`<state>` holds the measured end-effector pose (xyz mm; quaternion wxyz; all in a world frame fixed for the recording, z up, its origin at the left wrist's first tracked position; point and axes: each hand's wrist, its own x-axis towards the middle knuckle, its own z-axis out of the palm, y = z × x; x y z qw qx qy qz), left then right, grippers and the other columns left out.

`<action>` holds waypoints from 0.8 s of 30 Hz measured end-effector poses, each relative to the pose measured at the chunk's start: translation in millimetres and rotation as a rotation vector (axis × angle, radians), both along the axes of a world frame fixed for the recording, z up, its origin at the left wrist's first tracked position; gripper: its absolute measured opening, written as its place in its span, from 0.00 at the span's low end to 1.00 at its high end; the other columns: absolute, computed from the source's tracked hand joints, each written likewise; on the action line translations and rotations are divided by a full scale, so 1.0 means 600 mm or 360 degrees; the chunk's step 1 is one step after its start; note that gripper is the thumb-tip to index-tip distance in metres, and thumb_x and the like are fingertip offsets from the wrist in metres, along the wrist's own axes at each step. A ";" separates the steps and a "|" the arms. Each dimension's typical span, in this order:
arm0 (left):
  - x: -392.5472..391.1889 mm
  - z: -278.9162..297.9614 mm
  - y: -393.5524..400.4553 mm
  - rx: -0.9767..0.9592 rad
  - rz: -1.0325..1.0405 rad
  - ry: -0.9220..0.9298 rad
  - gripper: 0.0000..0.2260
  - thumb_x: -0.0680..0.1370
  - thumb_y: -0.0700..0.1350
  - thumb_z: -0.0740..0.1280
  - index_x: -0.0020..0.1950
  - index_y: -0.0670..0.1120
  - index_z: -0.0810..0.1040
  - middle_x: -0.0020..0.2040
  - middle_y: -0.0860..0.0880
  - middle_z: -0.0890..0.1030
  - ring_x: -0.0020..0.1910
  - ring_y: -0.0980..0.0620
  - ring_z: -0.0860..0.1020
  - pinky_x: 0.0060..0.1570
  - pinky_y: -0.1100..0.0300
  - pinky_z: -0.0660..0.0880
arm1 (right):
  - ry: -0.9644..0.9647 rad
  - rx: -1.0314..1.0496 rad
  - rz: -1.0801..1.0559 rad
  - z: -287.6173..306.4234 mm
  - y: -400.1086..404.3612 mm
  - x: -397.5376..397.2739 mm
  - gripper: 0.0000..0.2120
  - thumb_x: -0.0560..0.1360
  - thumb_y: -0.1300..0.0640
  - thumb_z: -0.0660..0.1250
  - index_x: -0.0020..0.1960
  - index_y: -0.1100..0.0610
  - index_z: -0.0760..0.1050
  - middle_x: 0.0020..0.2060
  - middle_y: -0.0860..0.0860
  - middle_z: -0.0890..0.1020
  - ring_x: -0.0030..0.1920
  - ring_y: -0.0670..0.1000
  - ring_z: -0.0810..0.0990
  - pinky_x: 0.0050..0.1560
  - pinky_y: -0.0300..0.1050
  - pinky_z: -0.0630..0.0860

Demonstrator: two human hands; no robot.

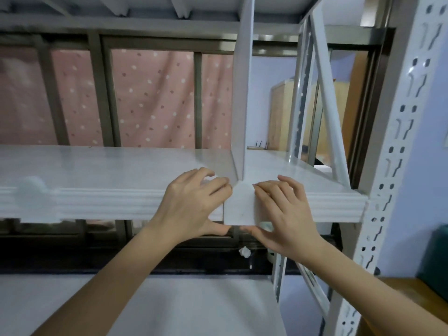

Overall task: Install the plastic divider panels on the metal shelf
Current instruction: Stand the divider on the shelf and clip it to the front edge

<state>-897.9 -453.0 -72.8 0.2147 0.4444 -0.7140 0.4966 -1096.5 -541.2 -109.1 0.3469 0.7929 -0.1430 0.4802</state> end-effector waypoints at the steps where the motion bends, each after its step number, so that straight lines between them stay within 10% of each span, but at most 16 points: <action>1: 0.008 0.000 0.002 0.0015 0.0006 0.0000 0.23 0.65 0.64 0.67 0.45 0.47 0.83 0.48 0.53 0.84 0.46 0.46 0.82 0.38 0.59 0.74 | 0.0003 0.0001 -0.0001 0.000 0.003 0.007 0.28 0.73 0.40 0.64 0.59 0.63 0.69 0.50 0.58 0.80 0.53 0.56 0.75 0.63 0.56 0.66; 24: 0.074 -0.002 0.013 0.0148 -0.0068 0.0046 0.22 0.62 0.63 0.70 0.44 0.47 0.82 0.50 0.52 0.84 0.36 0.49 0.81 0.24 0.64 0.68 | 0.0077 -0.0008 -0.0104 0.008 0.031 0.062 0.29 0.70 0.40 0.66 0.59 0.62 0.68 0.50 0.58 0.81 0.53 0.55 0.73 0.64 0.56 0.65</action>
